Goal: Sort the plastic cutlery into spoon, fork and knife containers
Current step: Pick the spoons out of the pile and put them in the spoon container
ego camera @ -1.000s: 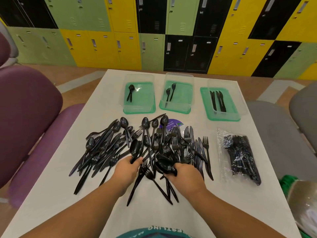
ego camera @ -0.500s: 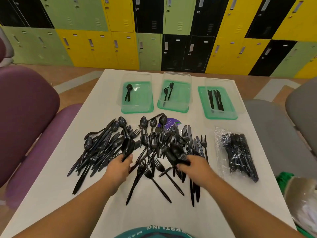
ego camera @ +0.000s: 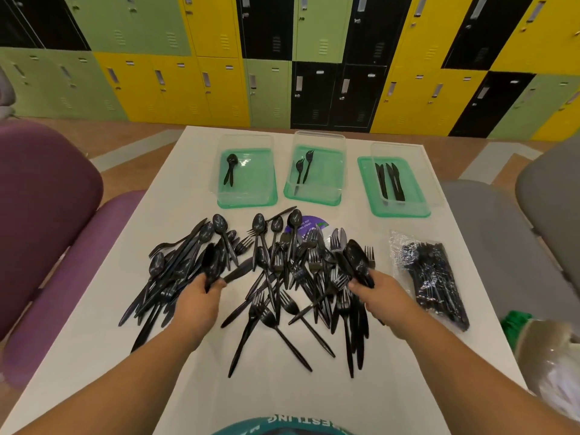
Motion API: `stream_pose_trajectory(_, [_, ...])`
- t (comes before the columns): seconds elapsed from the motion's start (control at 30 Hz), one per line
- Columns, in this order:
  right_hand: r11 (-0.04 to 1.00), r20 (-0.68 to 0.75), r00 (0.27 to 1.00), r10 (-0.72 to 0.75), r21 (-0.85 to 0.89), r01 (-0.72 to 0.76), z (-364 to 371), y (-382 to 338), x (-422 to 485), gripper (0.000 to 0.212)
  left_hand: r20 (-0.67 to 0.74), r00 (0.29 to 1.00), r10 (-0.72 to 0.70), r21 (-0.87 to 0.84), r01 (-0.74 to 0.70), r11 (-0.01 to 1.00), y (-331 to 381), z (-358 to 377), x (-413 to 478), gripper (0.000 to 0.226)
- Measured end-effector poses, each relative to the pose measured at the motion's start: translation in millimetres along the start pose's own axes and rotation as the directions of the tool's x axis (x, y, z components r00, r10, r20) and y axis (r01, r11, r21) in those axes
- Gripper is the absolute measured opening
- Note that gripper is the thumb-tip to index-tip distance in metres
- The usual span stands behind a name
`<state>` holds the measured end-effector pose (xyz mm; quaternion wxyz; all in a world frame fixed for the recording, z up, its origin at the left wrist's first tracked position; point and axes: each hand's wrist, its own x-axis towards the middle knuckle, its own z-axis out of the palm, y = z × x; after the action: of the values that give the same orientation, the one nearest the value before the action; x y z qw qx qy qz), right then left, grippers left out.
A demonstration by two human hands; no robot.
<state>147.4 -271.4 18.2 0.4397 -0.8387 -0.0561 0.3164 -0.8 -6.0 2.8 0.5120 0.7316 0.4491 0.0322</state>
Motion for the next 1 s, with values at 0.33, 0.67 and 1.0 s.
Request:
stream_pose_trajectory(0.33, [0.968,-0.020,0.991,-0.130,-0.220,0.122,62.3,-56.6,28.8,0.014,-0.237,0.963,0.128,0.308,-0.050,0.950,16.3,-52.3,53.4,0.023])
stream_pose_trajectory(0.67, [0.897,-0.115,0.973,-0.203,-0.419,0.138,132.1,-123.3,92.6,0.023,-0.096,0.994,0.047,0.261,-0.020,0.965,37.4,-35.7,100.5,0.023])
stream_pose_trajectory(1.0, [0.837,-0.110,0.991,-0.077,-0.547,0.005,146.6,-125.1,111.6,0.037,-0.051,0.998,0.044,0.476,-0.015,0.879,64.1,-16.4,142.4,0.030])
